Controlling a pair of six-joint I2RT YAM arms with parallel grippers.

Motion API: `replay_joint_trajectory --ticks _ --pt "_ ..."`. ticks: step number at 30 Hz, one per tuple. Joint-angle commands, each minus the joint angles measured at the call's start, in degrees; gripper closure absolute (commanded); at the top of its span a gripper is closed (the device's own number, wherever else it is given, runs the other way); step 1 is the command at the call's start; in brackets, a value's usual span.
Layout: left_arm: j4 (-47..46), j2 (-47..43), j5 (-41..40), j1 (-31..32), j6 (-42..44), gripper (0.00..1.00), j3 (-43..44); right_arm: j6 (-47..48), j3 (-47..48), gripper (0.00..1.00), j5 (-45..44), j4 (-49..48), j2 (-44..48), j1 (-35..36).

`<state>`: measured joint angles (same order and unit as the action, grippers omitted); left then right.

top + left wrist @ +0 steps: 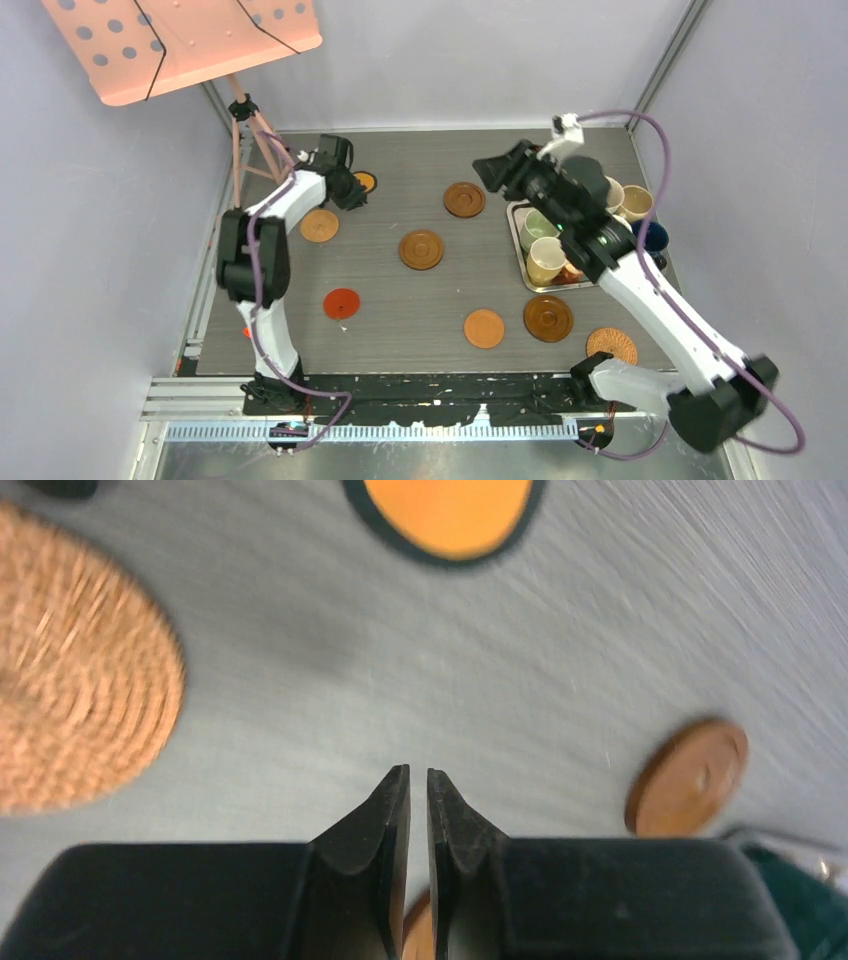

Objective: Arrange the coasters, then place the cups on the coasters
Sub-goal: Move the coaster to the center of the board.

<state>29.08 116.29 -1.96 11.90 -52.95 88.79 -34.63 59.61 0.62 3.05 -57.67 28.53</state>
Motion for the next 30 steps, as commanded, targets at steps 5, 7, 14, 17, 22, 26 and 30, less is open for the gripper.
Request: replay_joint_trajectory --ticks 5,7,14,17,22,26,30 --pt "-7.19 -38.29 4.50 0.39 9.52 0.84 -27.62 1.54 20.99 0.52 10.12 -1.24 -27.11 0.03" --pt "-7.01 -46.29 5.14 0.40 11.03 0.83 -34.03 1.84 26.91 0.54 11.99 -0.68 -34.83 0.22" --pt "4.19 -70.99 2.49 0.58 19.31 0.79 -42.72 2.39 55.88 0.55 12.67 7.65 -64.06 1.85" --pt "6.32 -80.70 -1.24 0.62 20.34 0.76 -46.34 2.90 69.27 0.56 12.77 12.01 -78.26 2.53" --pt "10.83 -89.46 -3.07 0.58 22.77 0.71 -49.92 -2.34 79.34 0.55 12.53 6.64 -90.31 2.84" --pt "14.36 -91.83 -3.41 0.58 23.88 0.70 -50.94 -9.96 78.84 0.56 11.12 -1.27 -96.48 3.27" --pt "14.15 -91.42 -2.21 0.58 22.68 0.69 -50.34 -12.54 84.34 0.56 8.70 -2.18 -101.84 5.17"
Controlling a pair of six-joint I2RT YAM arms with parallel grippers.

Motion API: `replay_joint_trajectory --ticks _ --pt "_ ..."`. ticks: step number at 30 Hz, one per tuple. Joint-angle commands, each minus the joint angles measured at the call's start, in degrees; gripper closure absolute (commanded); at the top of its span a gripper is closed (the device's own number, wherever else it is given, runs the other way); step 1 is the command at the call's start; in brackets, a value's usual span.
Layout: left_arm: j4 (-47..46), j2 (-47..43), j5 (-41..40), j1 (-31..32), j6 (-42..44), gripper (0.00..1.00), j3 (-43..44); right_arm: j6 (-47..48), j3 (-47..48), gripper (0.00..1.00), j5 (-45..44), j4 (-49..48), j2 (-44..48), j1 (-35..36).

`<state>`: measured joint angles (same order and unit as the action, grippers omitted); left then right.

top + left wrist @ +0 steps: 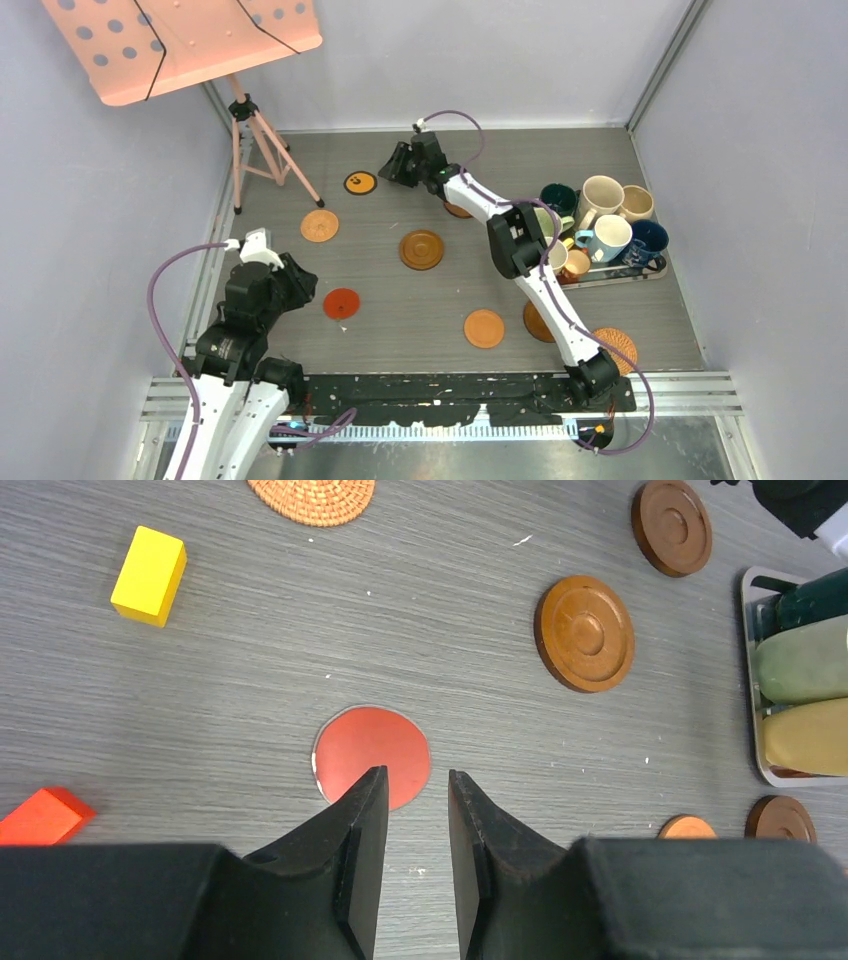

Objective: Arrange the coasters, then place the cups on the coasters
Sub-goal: Move the coaster to the center of the board.

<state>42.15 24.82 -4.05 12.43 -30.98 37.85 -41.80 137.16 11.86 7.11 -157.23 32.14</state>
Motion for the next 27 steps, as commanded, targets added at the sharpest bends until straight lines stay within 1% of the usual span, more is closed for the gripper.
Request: replay_joint_trajectory --ticks 1,5,6,9,11,12,13,15,17,22,27 --pt "1.21 0.44 0.06 0.05 0.67 0.69 0.79 -5.56 7.44 0.56 -3.73 -6.39 -2.73 2.19" --pt "2.26 0.08 0.13 0.08 0.75 0.69 1.18 -7.03 5.88 0.55 -7.67 -6.85 -3.54 3.18" --pt "2.46 -0.40 0.10 0.08 0.77 0.69 1.06 -8.57 5.59 0.54 -7.78 -8.83 -3.90 3.23" --pt "2.52 -0.98 0.38 0.05 0.72 0.69 0.57 -10.88 7.82 0.50 -8.81 -8.22 -5.42 3.27" --pt "2.37 -0.61 0.81 0.10 0.59 0.69 0.56 -12.49 7.31 0.45 -10.56 -6.56 -5.26 3.39" --pt "2.24 -0.49 1.02 0.06 0.57 0.69 0.56 -13.12 6.40 0.41 -10.95 -7.96 -5.05 3.37" --pt "2.30 -0.50 1.21 0.06 0.52 0.69 0.56 -14.49 5.27 0.39 -11.43 -8.90 -4.96 3.37" --pt "2.32 -0.62 1.30 0.06 0.36 0.69 0.67 -16.12 5.42 0.33 -13.33 -9.58 -5.49 3.41" --pt "2.61 -0.81 1.46 0.05 0.25 0.69 0.65 -17.49 5.29 0.30 -14.69 -11.84 -6.04 3.61" --pt "2.72 -1.02 1.66 0.05 -0.17 0.70 0.56 -21.68 5.47 0.29 -17.95 -15.96 -7.01 3.82" --pt "2.53 -1.17 1.80 0.05 -0.73 0.70 0.31 -24.02 7.06 0.29 -18.61 -15.84 -7.78 3.88"
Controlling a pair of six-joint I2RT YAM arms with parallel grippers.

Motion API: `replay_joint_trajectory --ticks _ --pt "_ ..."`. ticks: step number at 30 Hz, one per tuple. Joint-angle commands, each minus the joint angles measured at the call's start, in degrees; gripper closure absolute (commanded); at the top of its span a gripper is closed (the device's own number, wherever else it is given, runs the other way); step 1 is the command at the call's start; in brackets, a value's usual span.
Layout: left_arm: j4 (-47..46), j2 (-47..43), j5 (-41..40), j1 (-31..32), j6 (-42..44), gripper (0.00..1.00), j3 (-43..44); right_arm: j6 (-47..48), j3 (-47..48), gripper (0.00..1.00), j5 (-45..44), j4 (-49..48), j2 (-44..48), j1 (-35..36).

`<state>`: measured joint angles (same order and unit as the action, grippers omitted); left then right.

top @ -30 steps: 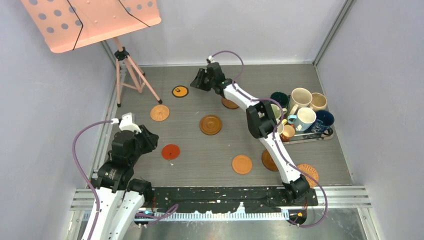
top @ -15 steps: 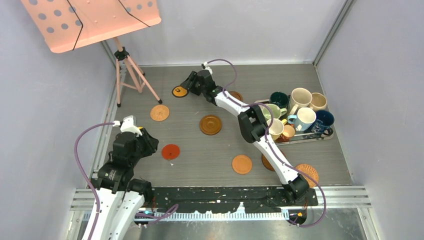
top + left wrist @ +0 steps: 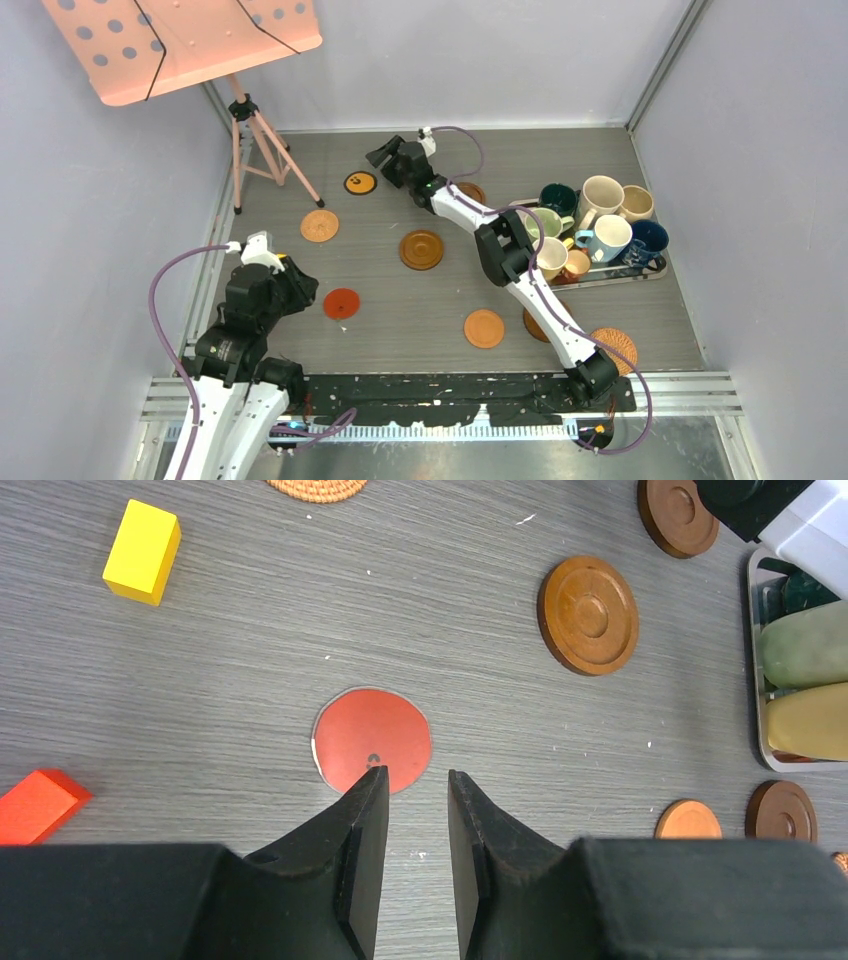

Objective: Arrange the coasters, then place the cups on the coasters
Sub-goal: Move the coaster to the center of the board.

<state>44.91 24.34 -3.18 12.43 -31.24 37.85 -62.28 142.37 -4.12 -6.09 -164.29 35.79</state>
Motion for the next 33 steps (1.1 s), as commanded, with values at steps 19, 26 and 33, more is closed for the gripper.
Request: replay_joint_trajectory --ticks 19,26,33 --pt "-1.57 -0.69 1.43 0.08 -1.82 0.70 -1.14 4.75 3.06 0.35 7.14 11.43 0.52 1.17" --pt "-1.39 -0.90 1.03 0.06 -1.95 0.70 -1.53 11.56 2.19 0.36 13.19 10.37 1.67 1.94" --pt "-1.32 -0.87 1.08 0.05 -3.07 0.70 -1.72 22.52 0.12 0.38 21.25 14.16 5.11 3.00"
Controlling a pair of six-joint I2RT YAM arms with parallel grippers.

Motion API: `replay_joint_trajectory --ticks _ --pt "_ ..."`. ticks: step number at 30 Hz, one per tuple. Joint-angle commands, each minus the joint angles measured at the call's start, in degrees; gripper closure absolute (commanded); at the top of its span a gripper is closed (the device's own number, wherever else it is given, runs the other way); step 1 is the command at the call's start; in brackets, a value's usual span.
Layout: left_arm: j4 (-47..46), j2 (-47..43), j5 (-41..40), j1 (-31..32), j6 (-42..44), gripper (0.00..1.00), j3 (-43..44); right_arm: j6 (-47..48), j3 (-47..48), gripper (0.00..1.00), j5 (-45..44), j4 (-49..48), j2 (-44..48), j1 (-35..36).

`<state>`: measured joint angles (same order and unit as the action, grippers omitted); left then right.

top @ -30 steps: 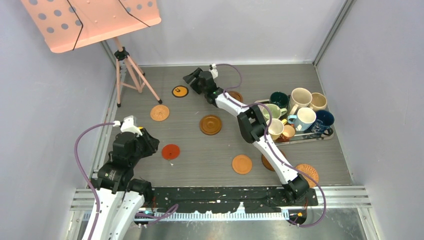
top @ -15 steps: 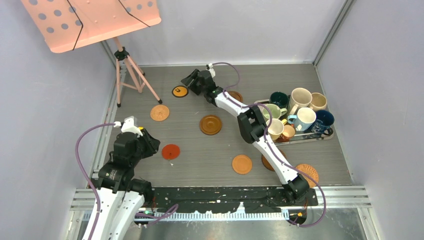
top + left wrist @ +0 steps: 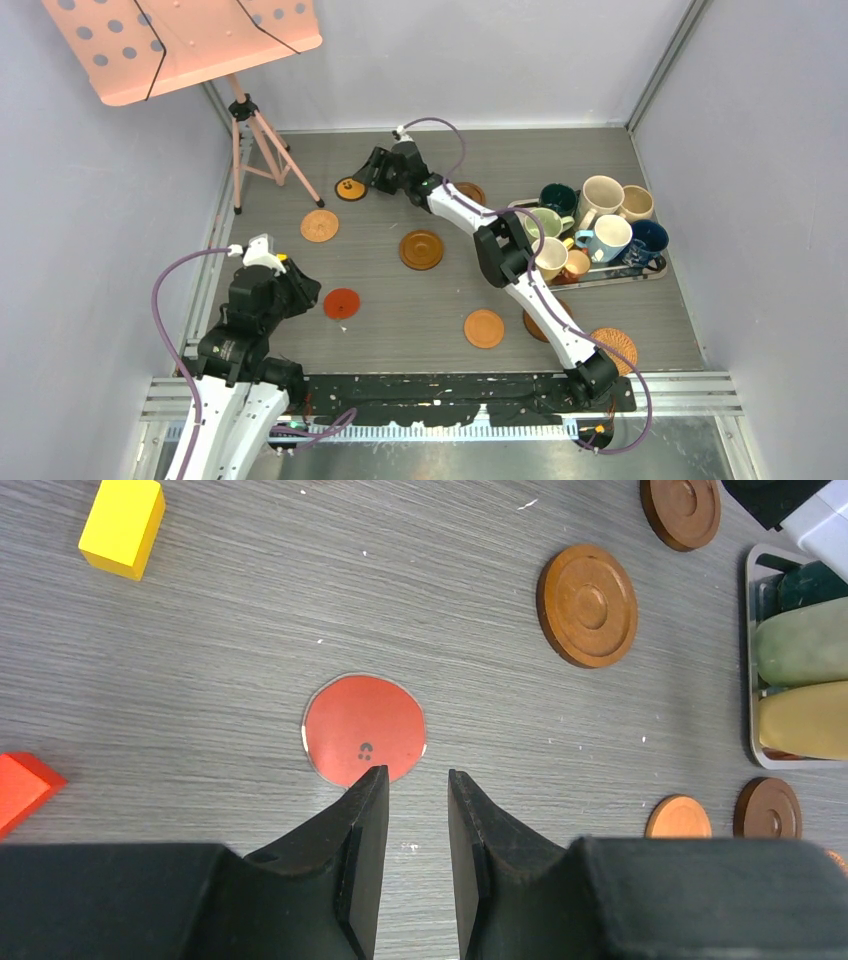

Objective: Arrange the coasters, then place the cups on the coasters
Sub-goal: Move the coaster to the center of the board.

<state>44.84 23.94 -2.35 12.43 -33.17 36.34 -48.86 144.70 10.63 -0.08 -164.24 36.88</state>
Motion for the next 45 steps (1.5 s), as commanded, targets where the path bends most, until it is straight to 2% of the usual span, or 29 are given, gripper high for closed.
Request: replay_joint_trajectory --ticks 1,5,9,11,15,18,22,28,34,45 --pt "-1.22 -0.51 0.26 0.05 -1.25 0.70 -0.28 11.24 -3.90 0.38 7.73 9.74 5.73 2.15" --pt "-1.10 -0.40 -0.79 0.05 -1.03 0.70 0.17 15.10 -11.48 0.44 11.51 12.33 11.58 3.40" --pt "-0.60 -0.19 -1.92 0.05 -0.17 0.70 1.04 12.81 -19.48 0.48 8.70 8.58 17.06 3.27" --pt "-0.34 -0.13 -2.15 0.05 -0.01 0.70 1.27 11.54 -20.08 0.50 6.35 7.12 18.54 2.90" --pt "-0.10 -0.81 -2.40 0.05 -0.28 0.70 0.88 9.02 -19.07 0.50 2.33 3.77 19.47 2.00" --pt "-0.06 -1.03 -2.22 0.05 -0.59 0.70 0.50 5.52 -17.78 0.47 0.66 -2.25 17.94 1.54" --pt "0.07 -1.08 -2.19 0.06 -0.68 0.70 0.49 2.10 -10.18 0.42 -1.10 -5.48 11.67 1.00" --pt "-1.08 -0.29 -1.44 0.05 -1.06 0.69 0.43 -4.53 -0.02 0.39 -3.20 -5.07 2.30 0.54" --pt "-2.77 0.84 -0.23 0.05 -2.54 0.68 -0.46 -11.34 0.10 0.36 -1.81 -8.29 -1.21 1.07" --pt "-2.84 0.69 -0.42 0.05 -3.15 0.68 -0.93 -9.91 1.92 0.34 -1.53 -3.36 -2.51 4.04"
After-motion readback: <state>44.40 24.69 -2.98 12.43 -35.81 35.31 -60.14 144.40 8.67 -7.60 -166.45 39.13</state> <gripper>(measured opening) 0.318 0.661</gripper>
